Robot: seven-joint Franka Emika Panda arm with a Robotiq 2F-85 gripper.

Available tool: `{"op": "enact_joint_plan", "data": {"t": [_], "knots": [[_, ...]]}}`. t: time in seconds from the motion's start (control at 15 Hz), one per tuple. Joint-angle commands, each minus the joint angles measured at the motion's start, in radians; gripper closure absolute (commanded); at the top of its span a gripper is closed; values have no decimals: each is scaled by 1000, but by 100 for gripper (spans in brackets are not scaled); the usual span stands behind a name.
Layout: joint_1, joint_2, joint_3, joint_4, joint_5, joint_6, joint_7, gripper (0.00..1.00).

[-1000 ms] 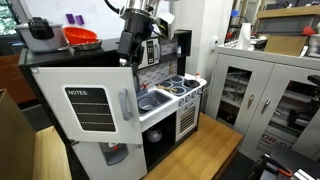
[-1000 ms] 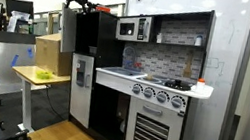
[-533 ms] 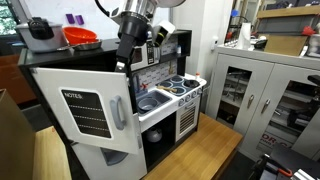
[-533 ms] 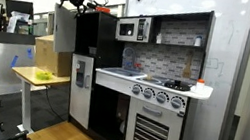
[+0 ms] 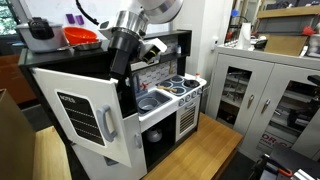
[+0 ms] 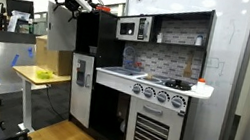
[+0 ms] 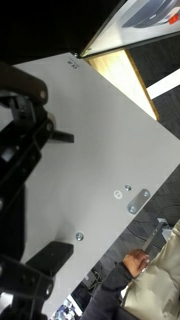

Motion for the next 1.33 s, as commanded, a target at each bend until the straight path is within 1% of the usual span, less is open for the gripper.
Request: {"op": "enact_joint_plan", "data": {"t": [0.0, 0.13, 0.27, 0.47, 0.6, 0.8, 1.13, 1.27], "knots": [[-7, 5, 2, 4, 33, 0, -45, 0], [3, -15, -11, -24, 6, 58, -6, 0], [13, -40, -27, -62, -37, 152, 61, 0], [12, -82, -41, -125, -122, 277, 165, 0], [7, -125, -49, -176, -187, 335, 241, 0], [0, -191, -59, -240, -279, 365, 357, 0], [-9, -293, -94, -323, -409, 359, 573, 0], [-16, -317, -111, -342, -442, 342, 633, 0]]}}
